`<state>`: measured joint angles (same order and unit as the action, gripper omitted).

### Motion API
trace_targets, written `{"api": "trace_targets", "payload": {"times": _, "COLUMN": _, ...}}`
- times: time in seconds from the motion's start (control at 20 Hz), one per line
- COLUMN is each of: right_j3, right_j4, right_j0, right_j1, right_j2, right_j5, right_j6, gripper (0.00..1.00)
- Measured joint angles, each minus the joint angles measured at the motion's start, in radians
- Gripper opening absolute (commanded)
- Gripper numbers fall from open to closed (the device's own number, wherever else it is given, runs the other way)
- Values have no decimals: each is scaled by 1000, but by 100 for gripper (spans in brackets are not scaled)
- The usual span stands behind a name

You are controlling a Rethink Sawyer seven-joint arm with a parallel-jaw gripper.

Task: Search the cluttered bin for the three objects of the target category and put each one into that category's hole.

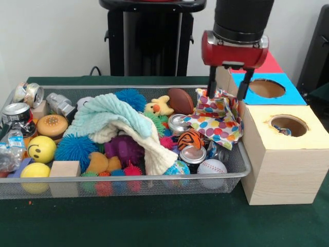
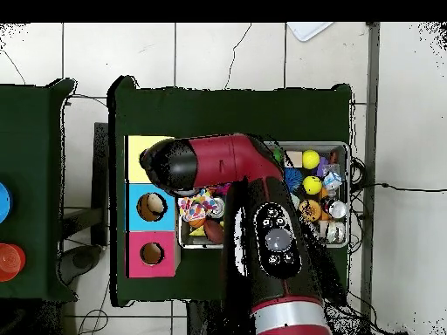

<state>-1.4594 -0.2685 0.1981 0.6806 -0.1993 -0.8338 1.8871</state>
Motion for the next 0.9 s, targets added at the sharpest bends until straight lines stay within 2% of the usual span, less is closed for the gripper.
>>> {"api": "trace_targets", "payload": {"times": 0.4, "right_j3": -35, "right_j4": -7, "right_j0": -17, "right_j1": -38, "right_j2": 2, "right_j5": 82, "right_j6": 0, "gripper": 100}}
{"api": "trace_targets", "payload": {"times": 0.9, "right_j3": -76, "right_j4": -77, "right_j0": -17, "right_j1": -61, "right_j2": 24, "right_j5": 117, "right_j6": 0, "gripper": 100}}
